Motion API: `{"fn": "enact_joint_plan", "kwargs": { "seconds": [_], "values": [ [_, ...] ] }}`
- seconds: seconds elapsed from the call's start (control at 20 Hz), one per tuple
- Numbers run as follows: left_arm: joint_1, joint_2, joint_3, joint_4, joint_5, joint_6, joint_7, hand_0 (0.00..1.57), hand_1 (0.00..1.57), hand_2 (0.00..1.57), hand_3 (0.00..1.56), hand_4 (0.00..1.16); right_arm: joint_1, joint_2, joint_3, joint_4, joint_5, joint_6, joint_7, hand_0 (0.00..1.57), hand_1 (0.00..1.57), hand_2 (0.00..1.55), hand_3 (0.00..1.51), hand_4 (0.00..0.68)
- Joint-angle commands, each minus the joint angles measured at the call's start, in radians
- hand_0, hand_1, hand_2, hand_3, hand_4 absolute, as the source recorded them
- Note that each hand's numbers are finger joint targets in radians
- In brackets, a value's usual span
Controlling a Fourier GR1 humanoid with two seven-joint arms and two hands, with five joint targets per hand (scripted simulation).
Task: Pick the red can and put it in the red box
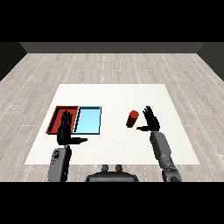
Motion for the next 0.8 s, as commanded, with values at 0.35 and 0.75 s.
{"fn": "enact_joint_plan", "kwargs": {
  "seconds": [0.35,0.75],
  "values": [
    [-0.034,0.003,-0.001,-0.013,0.003,0.018,0.054,0.00,0.00,0.00,0.00,0.00,-0.041,0.037,0.010,0.036,-0.040,-0.005,0.009,0.00,0.00,0.00,0.00,0.000],
    [0.054,-0.005,-0.020,-0.062,0.008,-0.013,0.011,0.00,0.00,0.00,0.00,0.00,-0.195,0.037,0.001,0.308,0.014,-0.040,-0.099,0.00,0.00,0.00,0.00,0.000]
  ]
}}
